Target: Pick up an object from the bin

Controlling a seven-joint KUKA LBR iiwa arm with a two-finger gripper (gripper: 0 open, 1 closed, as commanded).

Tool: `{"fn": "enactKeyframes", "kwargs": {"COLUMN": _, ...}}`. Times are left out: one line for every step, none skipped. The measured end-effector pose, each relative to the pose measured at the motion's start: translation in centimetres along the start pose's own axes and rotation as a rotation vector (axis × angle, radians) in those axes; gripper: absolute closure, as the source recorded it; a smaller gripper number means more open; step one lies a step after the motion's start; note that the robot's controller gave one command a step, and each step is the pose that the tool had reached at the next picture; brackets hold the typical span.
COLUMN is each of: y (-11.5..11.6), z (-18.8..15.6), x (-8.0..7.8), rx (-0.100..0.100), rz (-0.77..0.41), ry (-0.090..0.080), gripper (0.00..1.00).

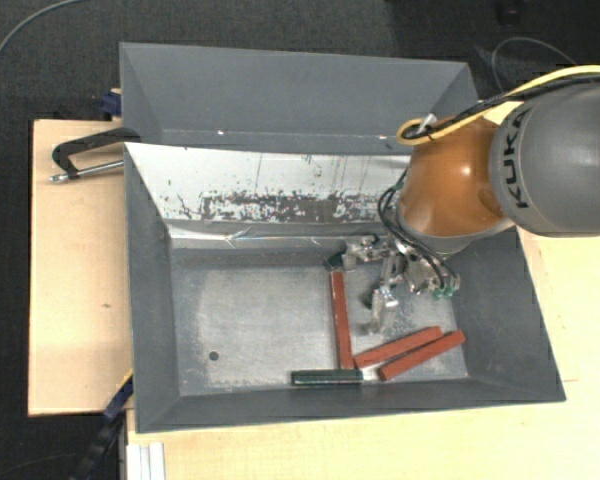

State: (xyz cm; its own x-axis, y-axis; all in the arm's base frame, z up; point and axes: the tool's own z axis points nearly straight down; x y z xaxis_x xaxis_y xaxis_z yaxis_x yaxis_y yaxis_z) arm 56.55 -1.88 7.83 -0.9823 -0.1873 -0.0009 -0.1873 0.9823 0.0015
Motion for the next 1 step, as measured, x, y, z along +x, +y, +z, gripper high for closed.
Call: {"fn": "enactKeyframes", "kwargs": {"y": 2.52, "z": 0.63, "x": -0.03, "rx": 0.002, "rz": -0.407, "ry": -0.004, "gripper": 0.0}}
